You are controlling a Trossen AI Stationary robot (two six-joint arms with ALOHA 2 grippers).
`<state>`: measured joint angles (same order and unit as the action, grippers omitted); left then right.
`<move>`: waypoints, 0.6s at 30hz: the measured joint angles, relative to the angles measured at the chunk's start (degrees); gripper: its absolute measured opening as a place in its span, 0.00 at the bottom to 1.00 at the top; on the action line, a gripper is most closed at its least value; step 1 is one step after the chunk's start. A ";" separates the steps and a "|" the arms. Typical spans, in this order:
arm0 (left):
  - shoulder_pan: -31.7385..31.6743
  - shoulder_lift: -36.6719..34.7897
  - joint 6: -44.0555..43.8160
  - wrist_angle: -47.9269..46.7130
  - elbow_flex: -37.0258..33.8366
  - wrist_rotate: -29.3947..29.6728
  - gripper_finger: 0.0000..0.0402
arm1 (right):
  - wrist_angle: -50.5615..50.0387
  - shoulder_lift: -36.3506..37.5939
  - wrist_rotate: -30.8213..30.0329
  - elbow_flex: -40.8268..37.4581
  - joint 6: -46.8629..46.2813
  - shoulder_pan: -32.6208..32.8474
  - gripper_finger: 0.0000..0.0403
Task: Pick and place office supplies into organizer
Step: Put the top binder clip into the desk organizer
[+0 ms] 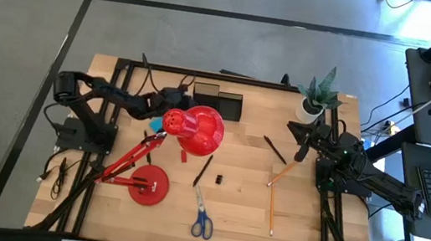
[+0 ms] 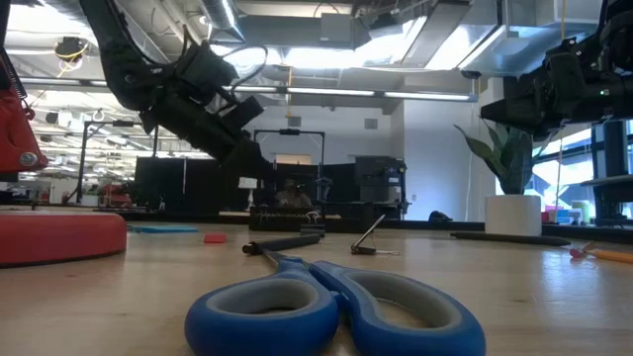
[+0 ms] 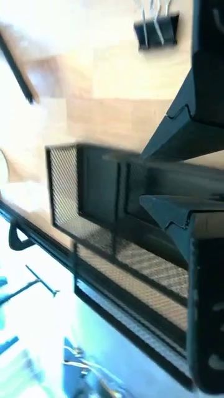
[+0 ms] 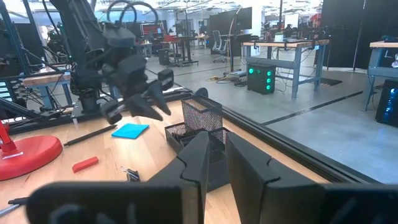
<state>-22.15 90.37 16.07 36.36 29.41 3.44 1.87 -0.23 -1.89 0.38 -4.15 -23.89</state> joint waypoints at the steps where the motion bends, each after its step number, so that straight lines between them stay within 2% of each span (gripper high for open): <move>1: 0.65 0.00 0.88 -0.06 0.00 0.00 0.22 | -0.01 0.00 0.00 0.00 -0.01 0.01 0.15; 11: 9.50 0.00 6.85 1.83 0.00 -2.08 0.22 | 0.00 0.00 0.00 0.00 -0.03 -0.01 0.15; 18: 14.62 0.00 8.21 4.20 0.00 -2.04 0.32 | 0.00 0.00 0.00 0.00 -0.04 0.01 0.15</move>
<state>-7.53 90.37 24.28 40.56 29.41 1.40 1.87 -0.23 -1.89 0.38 -4.19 -23.89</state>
